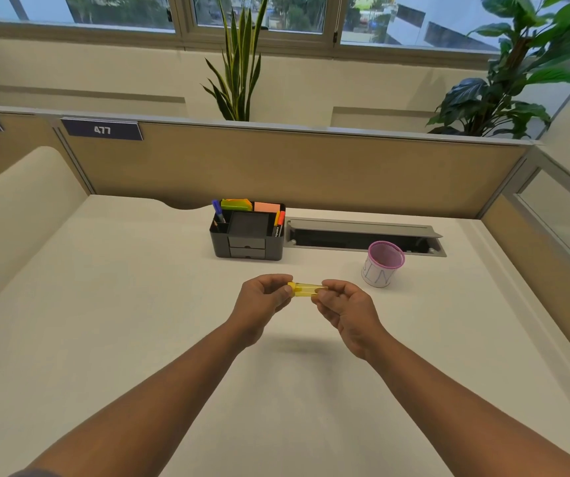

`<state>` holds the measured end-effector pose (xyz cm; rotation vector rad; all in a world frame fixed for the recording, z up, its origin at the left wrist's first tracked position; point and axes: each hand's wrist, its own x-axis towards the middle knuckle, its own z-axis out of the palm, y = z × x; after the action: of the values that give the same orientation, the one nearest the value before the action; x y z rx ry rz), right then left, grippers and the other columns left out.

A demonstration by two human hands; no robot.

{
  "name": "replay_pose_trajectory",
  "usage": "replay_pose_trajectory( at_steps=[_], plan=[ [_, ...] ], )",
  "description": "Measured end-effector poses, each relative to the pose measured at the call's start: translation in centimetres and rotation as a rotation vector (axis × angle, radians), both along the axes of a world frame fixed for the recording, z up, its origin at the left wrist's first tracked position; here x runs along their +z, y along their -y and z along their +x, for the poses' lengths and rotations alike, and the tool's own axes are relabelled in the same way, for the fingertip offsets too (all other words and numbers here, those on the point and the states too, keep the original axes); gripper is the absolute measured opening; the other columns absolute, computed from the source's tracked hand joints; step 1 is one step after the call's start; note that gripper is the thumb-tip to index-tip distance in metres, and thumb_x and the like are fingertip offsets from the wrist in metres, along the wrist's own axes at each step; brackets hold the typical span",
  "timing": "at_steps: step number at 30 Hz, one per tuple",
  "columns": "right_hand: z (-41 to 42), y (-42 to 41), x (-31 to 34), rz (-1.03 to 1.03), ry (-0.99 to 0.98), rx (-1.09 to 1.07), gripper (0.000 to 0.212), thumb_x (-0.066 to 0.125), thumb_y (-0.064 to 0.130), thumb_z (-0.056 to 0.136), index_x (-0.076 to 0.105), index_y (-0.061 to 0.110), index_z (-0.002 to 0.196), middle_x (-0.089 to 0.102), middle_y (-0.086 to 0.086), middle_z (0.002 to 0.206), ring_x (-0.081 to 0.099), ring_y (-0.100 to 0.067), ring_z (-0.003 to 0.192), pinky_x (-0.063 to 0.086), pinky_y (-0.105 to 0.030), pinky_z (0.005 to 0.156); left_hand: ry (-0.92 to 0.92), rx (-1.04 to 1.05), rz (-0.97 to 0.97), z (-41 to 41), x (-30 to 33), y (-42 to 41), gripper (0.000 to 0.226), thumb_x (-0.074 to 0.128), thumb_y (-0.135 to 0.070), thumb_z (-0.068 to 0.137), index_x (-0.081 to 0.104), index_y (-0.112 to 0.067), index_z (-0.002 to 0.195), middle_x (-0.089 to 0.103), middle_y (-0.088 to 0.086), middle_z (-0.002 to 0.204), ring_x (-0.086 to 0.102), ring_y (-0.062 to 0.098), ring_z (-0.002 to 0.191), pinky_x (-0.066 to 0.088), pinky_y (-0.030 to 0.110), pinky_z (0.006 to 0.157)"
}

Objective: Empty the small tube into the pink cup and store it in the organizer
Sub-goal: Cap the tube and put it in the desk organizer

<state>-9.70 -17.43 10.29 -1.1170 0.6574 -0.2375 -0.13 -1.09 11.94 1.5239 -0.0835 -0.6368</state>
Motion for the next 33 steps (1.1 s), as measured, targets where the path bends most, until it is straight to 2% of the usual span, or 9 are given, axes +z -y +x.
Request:
replay_pose_trajectory(
  at_steps=[4,9,16,19,23,28,31,33],
  plan=[
    [0.0,0.0,0.2,-0.032,-0.009,0.012,0.02,0.072,0.002,0.091,0.074,0.012,0.108,0.08,-0.008,0.097,0.077,-0.028,0.094,0.062,-0.031,0.078,-0.006,-0.002,0.0,0.1,0.3,-0.1,0.023,0.068,-0.004,0.094,0.075,-0.008,0.115,0.076,0.014,0.115,0.072,0.032,0.108,0.058,0.043,0.103],
    [-0.2,0.0,0.4,-0.045,-0.032,0.02,0.019,0.074,0.001,0.089,0.076,0.01,0.105,0.08,-0.009,0.095,0.077,-0.029,0.091,0.062,-0.032,0.077,-0.022,-0.011,-0.009,0.1,0.6,-0.3,0.016,0.07,-0.003,0.092,0.077,-0.016,0.1,0.077,0.012,0.111,0.073,0.032,0.106,0.061,0.04,0.098],
    [0.0,0.6,1.2,-0.068,-0.041,0.04,0.017,0.074,-0.001,0.087,0.076,0.007,0.102,0.079,-0.01,0.093,0.077,-0.03,0.089,0.062,-0.031,0.075,-0.025,0.013,-0.02,-0.2,0.4,0.0,0.021,0.068,-0.002,0.094,0.075,-0.005,0.113,0.075,0.016,0.116,0.072,0.034,0.108,0.058,0.043,0.102],
    [0.1,0.9,1.2,-0.102,-0.061,0.079,0.014,0.076,0.001,0.086,0.076,0.007,0.099,0.079,-0.011,0.091,0.077,-0.03,0.087,0.062,-0.031,0.073,0.0,0.003,-0.016,0.0,0.1,0.1,0.019,0.067,-0.002,0.094,0.075,-0.008,0.11,0.075,0.016,0.115,0.072,0.034,0.108,0.058,0.043,0.102],
    [1.1,1.5,1.1,-0.327,-0.18,0.224,0.011,0.082,0.006,0.081,0.077,0.011,0.089,0.076,-0.013,0.092,0.072,-0.03,0.087,0.058,-0.031,0.07,0.009,-0.031,-0.007,0.8,-0.9,-0.1,0.017,0.065,-0.001,0.096,0.075,-0.011,0.106,0.076,0.016,0.112,0.072,0.034,0.109,0.059,0.042,0.102],
    [2.2,2.0,0.3,-0.541,-0.353,0.433,0.012,0.083,0.003,0.075,0.078,0.013,0.081,0.073,-0.01,0.093,0.066,-0.027,0.088,0.056,-0.033,0.069,0.005,-0.078,-0.002,1.6,-3.0,-0.4,0.021,0.067,0.0,0.094,0.075,-0.016,0.104,0.078,0.013,0.11,0.073,0.029,0.108,0.06,0.036,0.096],
    [3.6,2.0,-0.4,-0.64,-0.38,0.451,0.013,0.084,0.004,0.076,0.078,0.016,0.08,0.073,-0.007,0.091,0.068,-0.025,0.086,0.055,-0.03,0.067,-0.019,-0.054,-0.014,2.8,-4.6,-0.5,0.017,0.067,-0.005,0.095,0.074,-0.012,0.109,0.077,0.015,0.111,0.072,0.029,0.106,0.06,0.038,0.098],
    [5.1,1.9,-0.6,-0.69,-0.387,0.421,0.014,0.084,0.006,0.078,0.078,0.018,0.08,0.072,-0.004,0.091,0.068,-0.022,0.085,0.054,-0.028,0.066,0.023,-0.017,0.044,3.7,-5.7,-0.7,0.016,0.065,-0.015,0.099,0.074,-0.012,0.111,0.075,0.013,0.109,0.068,0.026,0.102,0.059,0.04,0.099]
  ],
)
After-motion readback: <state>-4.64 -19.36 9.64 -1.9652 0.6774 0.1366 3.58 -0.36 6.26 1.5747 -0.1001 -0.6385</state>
